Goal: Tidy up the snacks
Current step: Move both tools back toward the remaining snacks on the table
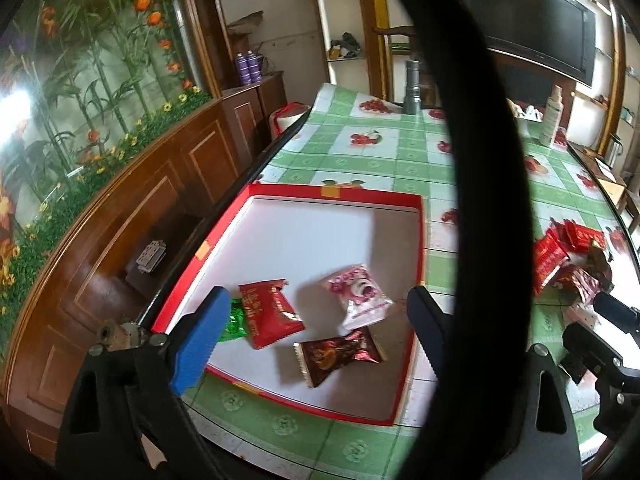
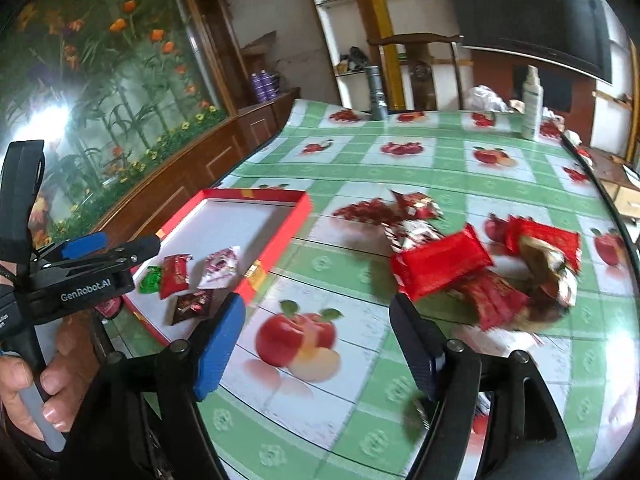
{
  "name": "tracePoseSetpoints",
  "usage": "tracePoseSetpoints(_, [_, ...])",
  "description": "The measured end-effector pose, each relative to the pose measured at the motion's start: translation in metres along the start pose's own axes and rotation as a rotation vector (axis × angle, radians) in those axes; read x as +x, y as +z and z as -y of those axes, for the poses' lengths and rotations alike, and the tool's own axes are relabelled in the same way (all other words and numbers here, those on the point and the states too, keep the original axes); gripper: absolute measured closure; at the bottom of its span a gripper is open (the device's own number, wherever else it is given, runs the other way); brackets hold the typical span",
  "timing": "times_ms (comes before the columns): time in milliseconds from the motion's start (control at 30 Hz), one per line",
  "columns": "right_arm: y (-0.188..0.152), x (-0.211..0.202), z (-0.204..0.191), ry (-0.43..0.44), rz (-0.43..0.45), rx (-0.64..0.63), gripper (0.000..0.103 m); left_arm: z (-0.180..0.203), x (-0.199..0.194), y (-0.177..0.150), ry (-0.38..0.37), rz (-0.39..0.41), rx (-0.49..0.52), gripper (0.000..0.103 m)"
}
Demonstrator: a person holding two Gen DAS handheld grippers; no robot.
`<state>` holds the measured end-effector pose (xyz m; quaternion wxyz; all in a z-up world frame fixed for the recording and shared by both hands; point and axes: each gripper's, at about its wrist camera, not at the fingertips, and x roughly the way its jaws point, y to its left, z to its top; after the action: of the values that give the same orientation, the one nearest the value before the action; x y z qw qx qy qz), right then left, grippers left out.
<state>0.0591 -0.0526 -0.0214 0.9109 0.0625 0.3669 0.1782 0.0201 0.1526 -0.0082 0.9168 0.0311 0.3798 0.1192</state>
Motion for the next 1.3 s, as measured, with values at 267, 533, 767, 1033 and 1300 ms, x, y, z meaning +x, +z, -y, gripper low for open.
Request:
tracePoseSetpoints(267, [-0.030, -0.024, 0.048, -0.092, -0.014, 0.088, 0.027, 0.037, 0.001, -0.010, -0.083, -0.041, 0.057, 0.013])
tracePoseSetpoints(533, [-0.060, -0.041, 0.095, -0.178, -0.049, 0.199, 0.027, 0.082, 0.012, -0.021, -0.161, -0.107, 0.131, 0.013])
tracePoseSetpoints(767, [-0.070, -0.044, 0.108, -0.176, -0.064, 0.227, 0.027, 0.100, 0.017, -0.025, -0.191, -0.139, 0.165, 0.013])
tracePoseSetpoints(1033, [-0.063, -0.042, 0.121, -0.179, -0.044, 0.249, 0.027, 0.112, 0.023, -0.024, -0.218, -0.162, 0.187, 0.013])
tracePoseSetpoints(1300, [-0.052, -0.047, 0.133, -0.205, -0.030, 0.284, 0.027, 0.126, 0.029, -0.021, -0.251, -0.174, 0.215, 0.013])
